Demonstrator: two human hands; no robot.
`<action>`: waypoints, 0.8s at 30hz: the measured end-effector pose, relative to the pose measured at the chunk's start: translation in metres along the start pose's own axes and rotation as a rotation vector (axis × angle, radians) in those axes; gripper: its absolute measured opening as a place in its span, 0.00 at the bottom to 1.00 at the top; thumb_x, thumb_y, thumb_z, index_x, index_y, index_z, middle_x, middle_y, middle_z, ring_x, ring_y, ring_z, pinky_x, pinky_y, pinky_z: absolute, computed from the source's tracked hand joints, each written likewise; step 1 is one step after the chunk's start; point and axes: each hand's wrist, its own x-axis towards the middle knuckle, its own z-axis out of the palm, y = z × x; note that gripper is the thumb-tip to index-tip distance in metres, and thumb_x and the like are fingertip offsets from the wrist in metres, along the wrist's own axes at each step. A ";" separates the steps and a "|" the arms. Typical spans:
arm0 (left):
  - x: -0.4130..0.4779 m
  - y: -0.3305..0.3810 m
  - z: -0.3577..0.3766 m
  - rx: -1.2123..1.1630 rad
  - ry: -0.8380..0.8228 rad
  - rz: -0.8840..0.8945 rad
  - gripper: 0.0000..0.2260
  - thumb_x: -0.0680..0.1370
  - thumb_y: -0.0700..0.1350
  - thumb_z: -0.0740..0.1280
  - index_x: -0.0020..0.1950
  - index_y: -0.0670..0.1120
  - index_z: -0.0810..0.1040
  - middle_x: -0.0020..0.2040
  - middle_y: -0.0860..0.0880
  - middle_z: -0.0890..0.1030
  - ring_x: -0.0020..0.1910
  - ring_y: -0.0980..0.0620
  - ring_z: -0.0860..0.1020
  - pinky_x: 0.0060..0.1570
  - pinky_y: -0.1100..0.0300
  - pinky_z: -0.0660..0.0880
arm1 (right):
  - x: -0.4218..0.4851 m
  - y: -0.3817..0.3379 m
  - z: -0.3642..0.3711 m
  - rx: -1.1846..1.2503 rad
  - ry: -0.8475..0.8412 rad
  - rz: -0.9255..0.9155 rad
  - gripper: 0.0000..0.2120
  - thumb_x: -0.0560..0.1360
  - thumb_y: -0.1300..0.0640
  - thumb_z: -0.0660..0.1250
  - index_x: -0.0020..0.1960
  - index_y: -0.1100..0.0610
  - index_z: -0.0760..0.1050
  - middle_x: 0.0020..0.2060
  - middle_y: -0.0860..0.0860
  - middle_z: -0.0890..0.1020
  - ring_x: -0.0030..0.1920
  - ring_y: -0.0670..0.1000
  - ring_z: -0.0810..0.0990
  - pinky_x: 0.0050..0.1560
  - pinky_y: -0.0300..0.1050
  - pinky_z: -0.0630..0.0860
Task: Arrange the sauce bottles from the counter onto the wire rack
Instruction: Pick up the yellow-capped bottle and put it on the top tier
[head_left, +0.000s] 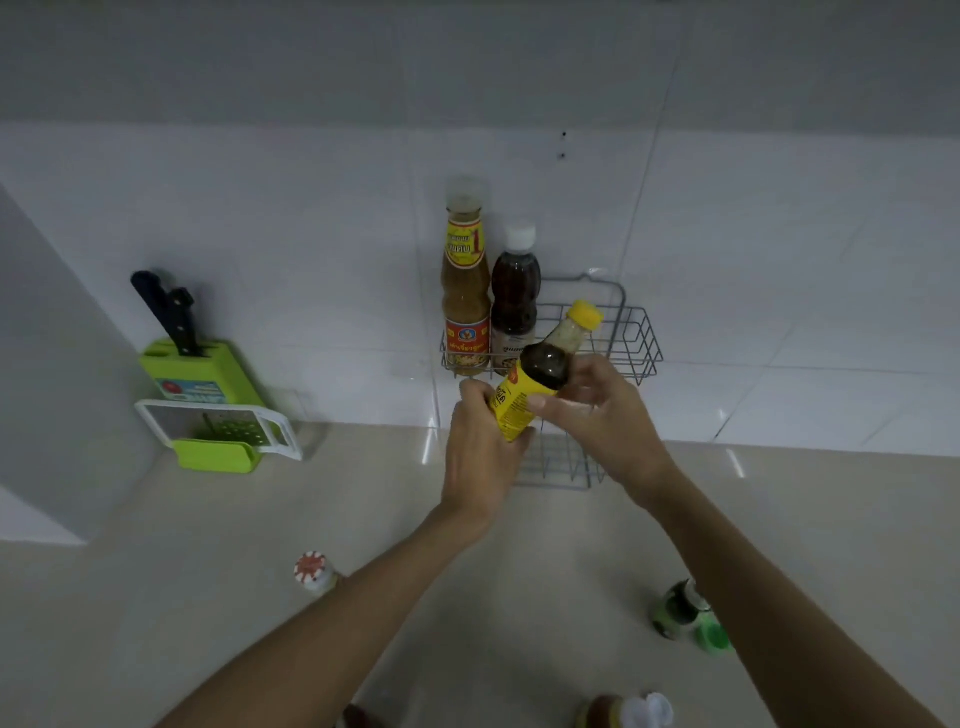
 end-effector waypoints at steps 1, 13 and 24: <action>0.002 0.002 0.001 0.002 0.000 0.033 0.24 0.71 0.41 0.76 0.54 0.52 0.61 0.50 0.46 0.77 0.46 0.49 0.78 0.39 0.58 0.78 | -0.003 -0.001 0.004 -0.037 0.019 -0.019 0.23 0.66 0.50 0.77 0.57 0.53 0.75 0.51 0.47 0.83 0.51 0.46 0.83 0.54 0.46 0.79; 0.021 0.005 -0.004 0.100 -0.075 0.235 0.41 0.66 0.38 0.78 0.73 0.41 0.57 0.66 0.42 0.65 0.65 0.47 0.67 0.63 0.59 0.70 | 0.021 -0.041 -0.009 -0.055 0.155 -0.187 0.20 0.71 0.52 0.73 0.60 0.50 0.70 0.50 0.46 0.82 0.47 0.48 0.84 0.47 0.54 0.83; 0.085 0.003 -0.029 -0.331 -0.172 -0.233 0.58 0.58 0.44 0.80 0.77 0.53 0.45 0.74 0.45 0.63 0.72 0.46 0.67 0.71 0.43 0.66 | 0.098 -0.028 -0.057 -0.262 -0.208 -0.136 0.27 0.71 0.61 0.74 0.67 0.51 0.71 0.62 0.52 0.78 0.55 0.56 0.82 0.61 0.57 0.77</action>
